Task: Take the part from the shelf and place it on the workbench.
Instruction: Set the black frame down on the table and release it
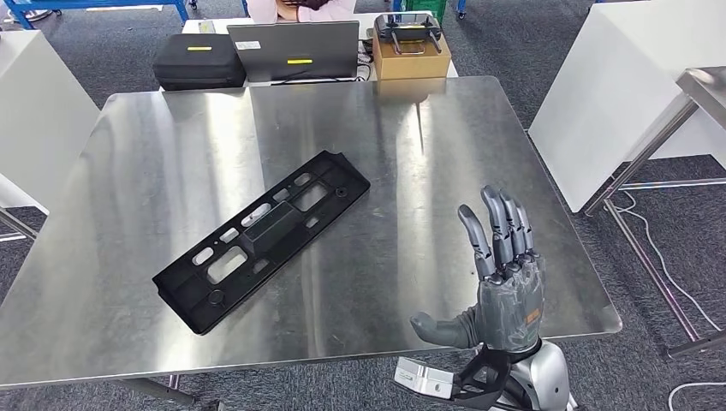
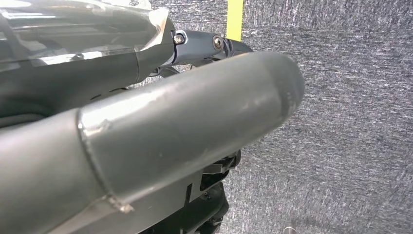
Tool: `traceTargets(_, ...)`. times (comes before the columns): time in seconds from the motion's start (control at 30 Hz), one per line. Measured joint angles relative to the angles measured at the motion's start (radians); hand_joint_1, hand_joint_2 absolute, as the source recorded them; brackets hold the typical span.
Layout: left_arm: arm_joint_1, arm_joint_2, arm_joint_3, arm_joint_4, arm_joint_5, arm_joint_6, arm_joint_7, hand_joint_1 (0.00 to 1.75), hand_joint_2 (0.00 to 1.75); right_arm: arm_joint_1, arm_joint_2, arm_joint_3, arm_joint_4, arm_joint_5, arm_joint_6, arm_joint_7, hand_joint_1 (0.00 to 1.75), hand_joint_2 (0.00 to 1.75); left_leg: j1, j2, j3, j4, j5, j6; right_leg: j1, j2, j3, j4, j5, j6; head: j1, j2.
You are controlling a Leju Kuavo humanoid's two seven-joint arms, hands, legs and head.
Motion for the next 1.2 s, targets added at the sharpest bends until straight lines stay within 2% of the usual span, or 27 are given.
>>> traceTargets(0.07,0.0,0.0,0.003,0.0,0.003,0.0,0.0,0.0,0.0,0.004,0.004,0.0,-0.003,-0.006,-0.004,-0.004,0.0,0.0,0.006,0.002,0.007,-0.012,0.009,0.008,0.002,0.0,-0.006,0.013,-0.01,0.004,0.0,0.0)
traceTargets(0.1,0.0,-0.001,0.004,0.0,0.004,0.0,0.0,0.0,0.0,0.005,0.005,-0.001,-0.004,-0.009,-0.006,-0.005,0.0,0.0,0.01,0.004,0.011,-0.018,0.013,0.012,0.002,-0.001,-0.018,0.042,-0.028,0.004,0.001,0.0)
traceTargets(0.13,0.0,-0.001,0.005,0.0,0.005,0.0,0.0,0.0,0.0,0.007,0.005,-0.001,-0.005,-0.01,-0.007,-0.006,0.0,0.0,0.013,0.005,0.014,-0.023,0.016,0.015,0.002,-0.001,-0.038,0.092,-0.055,0.002,0.002,0.0)
traceTargets(0.2,0.0,-0.002,0.005,0.0,0.005,0.001,0.001,0.0,0.0,0.013,0.006,-0.002,-0.005,-0.015,-0.009,-0.007,0.0,0.0,0.013,0.006,0.013,-0.024,0.018,0.017,-0.003,-0.001,-0.093,0.225,-0.118,0.0,0.004,0.0)
traceTargets(0.23,0.001,-0.003,0.006,0.0,0.005,0.002,0.002,0.0,0.0,0.017,0.007,-0.004,-0.005,-0.019,-0.009,-0.007,0.0,0.0,0.013,0.006,0.012,-0.023,0.018,0.016,-0.006,-0.001,-0.11,0.272,-0.137,0.003,0.004,0.0)
traceTargets(0.27,0.001,-0.003,0.006,0.0,0.005,0.002,0.002,0.0,0.0,0.019,0.007,-0.007,-0.005,-0.023,-0.009,-0.007,0.0,0.0,0.013,0.007,0.011,-0.023,0.019,0.015,-0.009,-0.001,-0.109,0.285,-0.141,0.008,0.004,0.0)
traceTargets(0.3,0.002,-0.003,0.007,0.0,0.005,0.003,0.003,0.0,0.0,0.02,0.008,-0.011,-0.005,-0.027,-0.008,-0.008,0.0,0.0,0.013,0.007,0.01,-0.023,0.02,0.013,-0.013,-0.002,-0.086,0.254,-0.13,0.016,0.004,0.0)
traceTargets(0.37,0.001,-0.004,0.007,0.0,0.005,0.003,0.004,0.0,0.0,0.02,0.013,-0.018,-0.004,-0.032,-0.008,-0.014,0.0,0.0,0.013,0.006,0.009,-0.02,0.022,0.007,-0.019,-0.003,0.001,0.111,-0.089,0.029,0.003,0.0)
traceTargets(0.4,0.001,-0.005,0.007,0.0,0.005,0.003,0.004,0.0,0.0,0.02,0.016,-0.021,-0.004,-0.034,-0.007,-0.017,0.0,0.0,0.012,0.006,0.009,-0.018,0.022,0.002,-0.019,-0.003,0.038,0.047,-0.071,0.03,0.002,0.0)
traceTargets(0.43,0.001,-0.005,0.008,0.0,0.005,0.003,0.005,0.0,0.0,0.02,0.019,-0.023,-0.004,-0.035,-0.007,-0.02,0.0,0.0,0.011,0.006,0.008,-0.016,0.022,-0.004,-0.017,-0.003,0.061,0.007,-0.061,0.027,0.002,0.0)
traceTargets(0.5,0.001,-0.005,0.01,0.0,0.005,0.003,0.006,0.0,0.0,0.02,0.024,-0.025,-0.004,-0.037,-0.006,-0.022,0.0,0.0,0.011,0.006,0.006,-0.014,0.024,-0.016,-0.012,-0.002,0.068,-0.008,-0.051,0.015,0.0,0.0)
traceTargets(0.57,0.001,-0.003,0.012,0.0,0.006,0.004,0.007,0.0,0.0,0.019,0.028,-0.026,-0.003,-0.041,-0.006,-0.026,0.0,0.0,0.014,0.006,0.0,-0.004,0.017,-0.027,-0.019,-0.003,0.066,-0.01,-0.042,0.001,-0.001,0.0)
traceTargets(0.6,0.001,-0.003,0.013,0.0,0.006,0.004,0.007,0.0,0.0,0.019,0.032,-0.027,-0.003,-0.042,-0.006,-0.028,0.0,0.0,0.017,0.006,-0.009,0.02,-0.003,-0.034,-0.024,-0.004,0.065,-0.011,-0.038,-0.005,-0.004,0.0)
traceTargets(0.63,0.001,-0.002,0.014,0.0,0.006,0.004,0.008,0.0,0.0,0.019,0.035,-0.027,-0.002,-0.044,-0.006,-0.031,0.0,0.0,0.022,0.007,-0.026,0.062,-0.036,-0.043,-0.028,-0.006,0.062,-0.013,-0.034,-0.011,-0.007,0.0)
traceTargets(0.7,0.001,-0.003,0.015,0.0,0.006,0.004,0.008,0.0,0.0,0.019,0.038,-0.027,0.0,-0.047,-0.006,-0.035,0.0,0.0,0.034,0.009,-0.074,0.191,-0.117,-0.061,-0.027,-0.008,0.054,-0.012,-0.028,-0.016,-0.014,0.0)
traceTargets(0.73,0.001,-0.003,0.016,0.0,0.006,0.005,0.008,0.0,0.0,0.02,0.039,-0.027,0.002,-0.048,-0.006,-0.037,0.0,0.0,0.039,0.009,-0.091,0.244,-0.142,-0.068,-0.027,-0.009,0.049,-0.012,-0.025,-0.016,-0.014,0.0)
traceTargets(0.77,0.002,-0.003,0.016,0.0,0.006,0.005,0.008,0.0,0.0,0.02,0.039,-0.027,0.004,-0.049,-0.006,-0.038,0.0,0.0,0.044,0.01,-0.094,0.267,-0.15,-0.072,-0.027,-0.009,0.045,-0.011,-0.022,-0.015,-0.015,0.0)
traceTargets(0.8,0.002,-0.002,0.017,0.0,0.006,0.005,0.008,0.0,0.0,0.021,0.04,-0.027,0.006,-0.05,-0.006,-0.039,0.0,0.0,0.048,0.012,-0.076,0.249,-0.138,-0.074,-0.027,-0.009,0.041,-0.011,-0.019,-0.012,-0.015,0.0)
traceTargets(0.83,0.002,-0.002,0.018,0.0,0.006,0.005,0.008,0.0,0.0,0.021,0.04,-0.027,0.007,-0.052,-0.006,-0.04,0.0,0.0,0.051,0.013,-0.038,0.194,-0.112,-0.075,-0.028,-0.009,0.039,-0.011,-0.016,-0.01,-0.015,0.0)
traceTargets(0.9,-0.001,-0.001,0.018,0.0,0.006,0.006,0.008,0.0,0.0,0.021,0.041,-0.028,0.008,-0.057,-0.007,-0.043,0.0,0.0,0.052,0.013,0.05,0.051,-0.067,-0.071,-0.027,-0.009,0.037,-0.011,-0.011,-0.002,-0.014,0.0)
traceTargets(0.93,-0.002,-0.001,0.019,0.0,0.006,0.007,0.008,0.0,0.0,0.022,0.042,-0.029,0.008,-0.059,-0.008,-0.044,0.0,0.0,0.05,0.013,0.076,0.005,-0.055,-0.068,-0.025,-0.009,0.036,-0.011,-0.009,0.003,-0.014,0.0)
traceTargets(0.97,-0.002,-0.001,0.019,0.0,0.006,0.008,0.008,0.0,0.0,0.024,0.043,-0.031,0.008,-0.062,-0.01,-0.045,0.0,0.0,0.047,0.012,0.086,-0.017,-0.052,-0.063,-0.024,-0.009,0.035,-0.011,-0.005,0.008,-0.014,0.0)
traceTargets(1.07,-0.002,-0.001,0.021,0.0,0.007,0.013,0.008,0.0,0.0,0.037,0.049,-0.045,0.009,-0.083,-0.024,-0.049,0.0,0.0,0.041,0.012,0.079,-0.024,-0.038,-0.042,-0.022,-0.009,0.027,-0.012,0.001,0.026,-0.013,0.0)
traceTargets(1.1,-0.002,-0.001,0.021,0.0,0.007,0.013,0.008,0.0,0.0,0.043,0.051,-0.053,0.01,-0.1,-0.032,-0.053,0.0,0.0,0.042,0.013,0.077,-0.03,-0.03,-0.032,-0.02,-0.009,0.017,0.004,-0.013,0.027,-0.012,0.0)
traceTargets(1.13,-0.003,-0.001,0.022,0.0,0.008,0.014,0.008,0.0,0.0,0.05,0.054,-0.064,0.011,-0.124,-0.041,-0.058,0.0,0.0,0.043,0.015,0.073,-0.035,-0.022,-0.023,-0.019,-0.009,-0.001,0.042,-0.039,0.024,-0.011,0.0)
traceTargets(1.2,-0.003,-0.002,0.023,0.0,0.01,0.015,0.009,0.0,0.0,0.067,0.062,-0.093,0.019,-0.195,-0.061,-0.078,0.0,0.0,0.04,0.016,0.059,-0.037,-0.01,-0.011,-0.019,-0.008,-0.053,0.174,-0.116,0.013,-0.008,0.0)
